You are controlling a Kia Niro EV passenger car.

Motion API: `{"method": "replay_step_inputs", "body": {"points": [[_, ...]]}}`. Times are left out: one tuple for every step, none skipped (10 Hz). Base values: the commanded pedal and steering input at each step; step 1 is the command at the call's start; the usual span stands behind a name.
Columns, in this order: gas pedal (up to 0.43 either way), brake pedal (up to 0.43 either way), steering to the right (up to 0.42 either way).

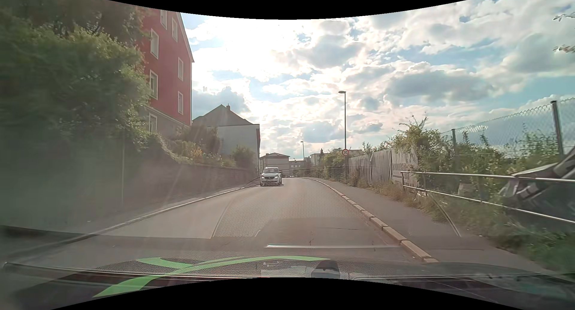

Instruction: Follow the waypoints while adhering to traffic rules and regulations

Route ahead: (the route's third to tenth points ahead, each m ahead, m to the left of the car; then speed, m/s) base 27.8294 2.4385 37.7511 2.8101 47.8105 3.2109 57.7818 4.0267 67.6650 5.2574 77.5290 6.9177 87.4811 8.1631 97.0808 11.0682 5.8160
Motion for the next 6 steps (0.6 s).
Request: {"method": "replay_step_inputs", "body": {"points": [[0.209, 0.000, -0.004], [0.209, 0.000, -0.004], [0.228, 0.000, -0.004], [0.228, 0.000, -0.001], [0.228, 0.000, 0.003], [0.240, 0.000, 0.005]]}}
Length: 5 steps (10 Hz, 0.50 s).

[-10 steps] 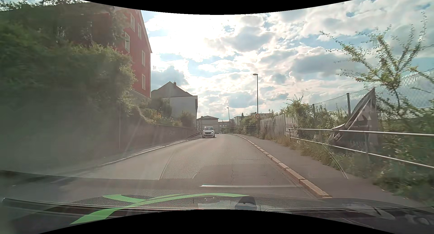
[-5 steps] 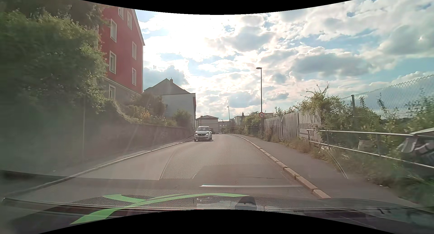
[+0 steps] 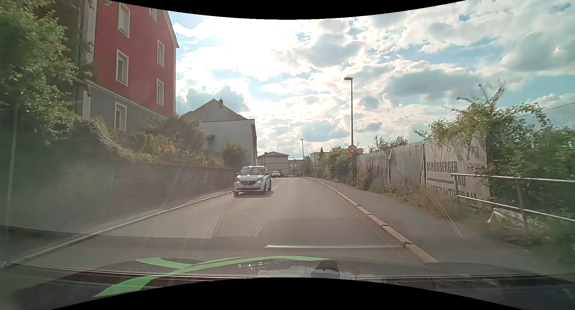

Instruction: Follow the waypoints while adhering to traffic rules and regulations

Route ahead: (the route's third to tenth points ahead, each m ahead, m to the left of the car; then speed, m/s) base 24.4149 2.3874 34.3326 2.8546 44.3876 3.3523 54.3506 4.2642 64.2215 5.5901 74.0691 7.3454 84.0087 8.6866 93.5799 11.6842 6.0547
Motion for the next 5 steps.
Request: {"method": "replay_step_inputs", "body": {"points": [[0.240, 0.000, 0.005], [0.240, 0.000, 0.004], [0.240, 0.000, 0.004], [0.240, 0.000, 0.004], [0.240, 0.000, 0.004]]}}
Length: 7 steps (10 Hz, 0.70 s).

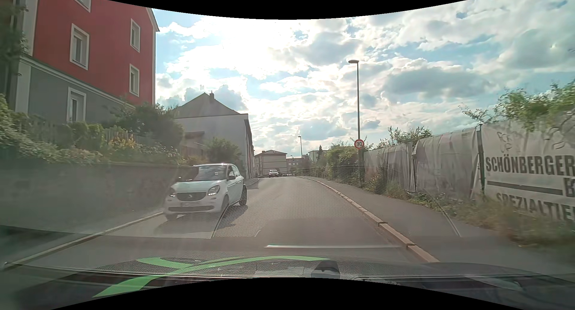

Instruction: Follow the waypoints while adhering to traffic rules and regulations

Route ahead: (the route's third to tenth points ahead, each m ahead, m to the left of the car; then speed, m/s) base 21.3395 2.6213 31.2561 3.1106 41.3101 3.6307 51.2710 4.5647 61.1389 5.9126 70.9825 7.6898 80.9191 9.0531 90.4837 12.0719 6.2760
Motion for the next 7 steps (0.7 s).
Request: {"method": "replay_step_inputs", "body": {"points": [[0.240, 0.000, 0.004], [0.240, 0.000, 0.003], [0.240, 0.000, 0.000], [0.240, 0.000, -0.001], [0.248, 0.000, -0.001], [0.248, 0.000, -0.001], [0.248, 0.000, -0.001]]}}
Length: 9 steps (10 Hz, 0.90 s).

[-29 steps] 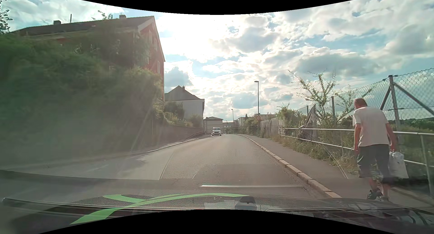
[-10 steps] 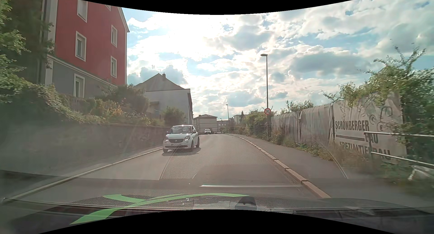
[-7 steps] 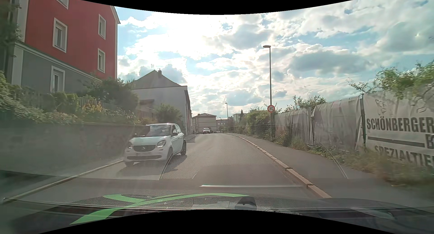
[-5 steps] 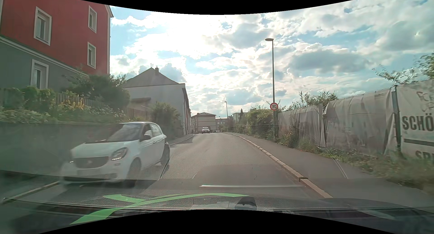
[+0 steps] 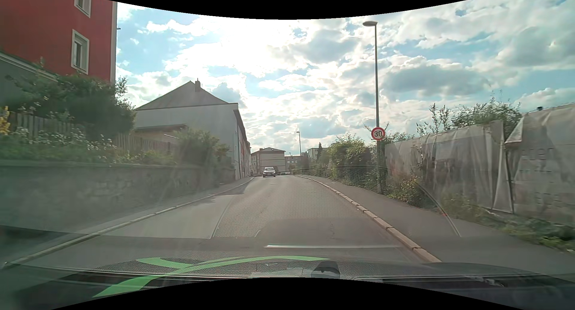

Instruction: Follow the waypoints while adhering to traffic rules and regulations

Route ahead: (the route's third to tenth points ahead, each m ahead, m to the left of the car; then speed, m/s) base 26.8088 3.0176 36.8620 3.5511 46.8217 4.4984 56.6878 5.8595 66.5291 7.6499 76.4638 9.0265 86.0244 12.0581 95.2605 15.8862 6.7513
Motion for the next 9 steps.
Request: {"method": "replay_step_inputs", "body": {"points": [[0.248, 0.000, -0.001], [0.248, 0.000, -0.003], [0.248, 0.000, -0.005], [0.248, 0.000, -0.007], [0.240, 0.000, -0.010], [0.228, 0.000, -0.011], [0.228, 0.000, -0.013], [0.220, 0.000, -0.013], [0.209, 0.000, -0.013]]}}
